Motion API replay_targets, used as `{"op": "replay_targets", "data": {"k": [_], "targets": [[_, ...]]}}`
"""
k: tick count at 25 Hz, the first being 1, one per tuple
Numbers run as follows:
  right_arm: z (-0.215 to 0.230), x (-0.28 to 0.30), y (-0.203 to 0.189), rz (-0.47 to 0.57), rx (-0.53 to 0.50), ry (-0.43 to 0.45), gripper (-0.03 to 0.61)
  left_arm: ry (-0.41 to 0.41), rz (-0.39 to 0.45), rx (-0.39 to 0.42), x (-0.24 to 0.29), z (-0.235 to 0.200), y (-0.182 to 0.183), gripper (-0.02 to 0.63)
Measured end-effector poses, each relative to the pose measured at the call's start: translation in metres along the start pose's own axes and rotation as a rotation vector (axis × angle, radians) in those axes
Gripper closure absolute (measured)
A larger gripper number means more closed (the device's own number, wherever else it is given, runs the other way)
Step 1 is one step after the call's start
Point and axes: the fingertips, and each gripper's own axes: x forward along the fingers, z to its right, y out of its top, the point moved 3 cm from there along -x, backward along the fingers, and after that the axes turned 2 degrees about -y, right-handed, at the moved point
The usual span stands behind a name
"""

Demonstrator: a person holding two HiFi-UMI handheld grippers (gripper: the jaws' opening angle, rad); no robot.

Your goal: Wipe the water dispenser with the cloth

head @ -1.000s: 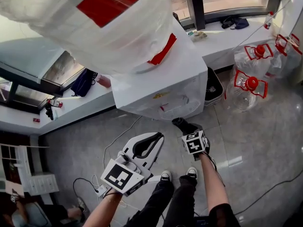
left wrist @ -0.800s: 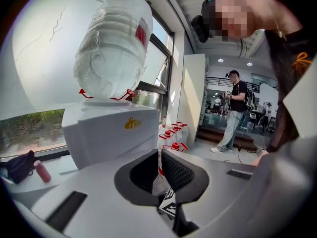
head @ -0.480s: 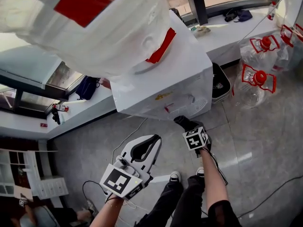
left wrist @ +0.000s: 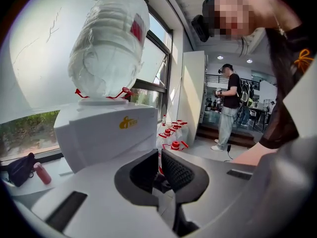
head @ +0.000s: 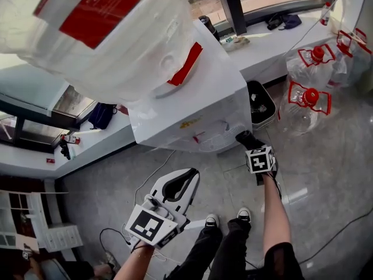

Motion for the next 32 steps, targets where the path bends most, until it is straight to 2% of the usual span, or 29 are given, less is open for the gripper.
{"op": "replay_targets", "data": {"k": [7, 15, 18, 23, 32], "targets": [[0.038, -0.014, 0.027, 0.054, 0.024, -0.073, 0.472, -0.022, -0.018, 0.0, 0.003, 0.007, -0.005, 0.592], [0.047, -0.062, 0.031, 0.084, 0.008, -0.094, 0.472, -0.043, -0.013, 0.013, -0.003, 0.015, 0.003, 0.592], [0.039, -0.092, 0.025, 0.105, 0.011, -0.089, 0.472, -0.059, 0.002, 0.025, -0.01, 0.022, 0.013, 0.592], [0.013, -0.155, 0.017, 0.132, 0.073, -0.062, 0.472, -0.084, 0.033, 0.042, -0.038, 0.03, 0.03, 0.592], [-0.053, -0.305, 0.027, 0.221, 0.187, -0.003, 0.472, -0.11, 0.02, 0.068, -0.133, 0.026, 0.046, 0.592]]}}
